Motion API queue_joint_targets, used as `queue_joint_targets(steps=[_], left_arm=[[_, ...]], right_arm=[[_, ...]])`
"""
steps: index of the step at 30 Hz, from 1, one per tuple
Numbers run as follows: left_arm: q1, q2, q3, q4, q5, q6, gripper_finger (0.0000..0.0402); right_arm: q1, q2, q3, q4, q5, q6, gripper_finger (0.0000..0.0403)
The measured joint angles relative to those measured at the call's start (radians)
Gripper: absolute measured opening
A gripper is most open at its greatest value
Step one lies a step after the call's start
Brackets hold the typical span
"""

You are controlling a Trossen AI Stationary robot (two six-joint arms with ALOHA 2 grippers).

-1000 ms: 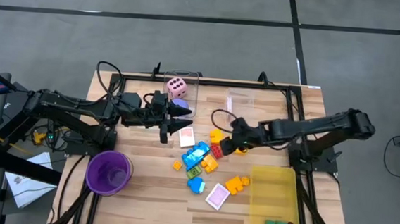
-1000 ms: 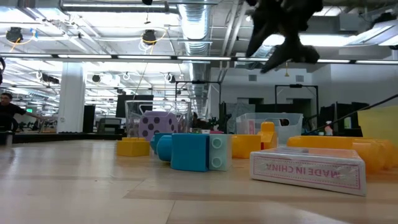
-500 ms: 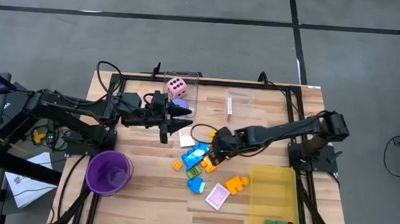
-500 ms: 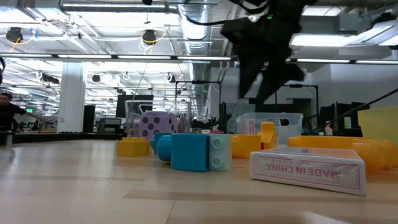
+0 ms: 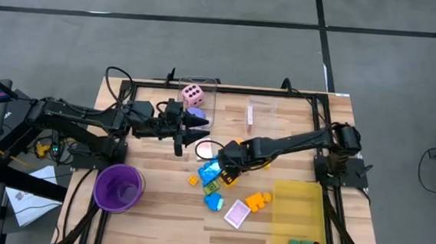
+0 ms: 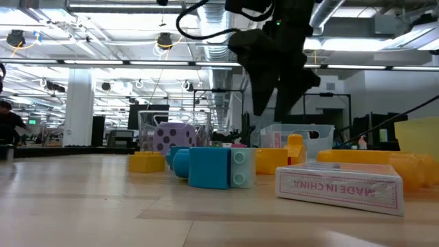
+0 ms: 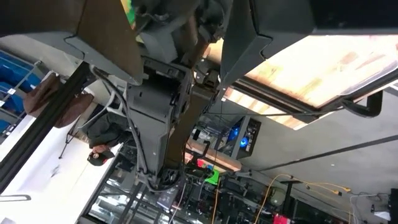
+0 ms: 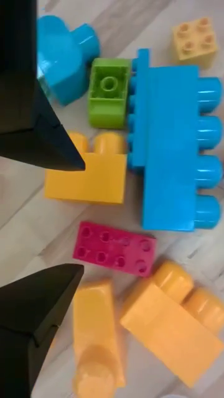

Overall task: Pick & Place Toys
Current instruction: Put the light green game piece into the bin

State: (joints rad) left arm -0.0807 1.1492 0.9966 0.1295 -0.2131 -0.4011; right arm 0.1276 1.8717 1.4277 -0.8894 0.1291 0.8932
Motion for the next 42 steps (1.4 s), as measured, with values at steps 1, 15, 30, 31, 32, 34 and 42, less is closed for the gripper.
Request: queue_joint_targets(steps=[1,15,30,31,32,34,42], left_arm=[[0.000,0.000,0.000,-0.001,0.000,0.000,0.0213],[0.000,0.000,0.000,-0.001,-0.001,0.000,0.0213],[0.000,0.000,0.000,-0.002,-0.005,0.000,0.0213],[0.000,0.000,0.000,-0.002,-0.005,0.000,0.0213],[0.000,0.000,0.000,-0.002,-0.005,0.000,0.0213],[0.000,0.000,0.000,-0.003,-0.004,0.000,0.0213],[0.001,0.000,0.000,-0.003,-0.003,0.000,0.0213]], right_arm=[[-0.003,0.000,0.000,0.006,0.000,0.006,0.0250],[-0.013,0.000,-0.001,-0.002,-0.001,0.005,0.0249],[-0.013,0.000,-0.002,-0.001,-0.001,-0.003,0.0249],[-0.013,0.000,-0.002,-0.001,-0.001,-0.003,0.0249],[-0.013,0.000,-0.002,0.000,-0.001,-0.003,0.0249],[-0.012,0.000,-0.002,0.007,-0.001,-0.010,0.0249],[0.031,-0.001,-0.002,0.078,-0.036,-0.066,0.0249]])
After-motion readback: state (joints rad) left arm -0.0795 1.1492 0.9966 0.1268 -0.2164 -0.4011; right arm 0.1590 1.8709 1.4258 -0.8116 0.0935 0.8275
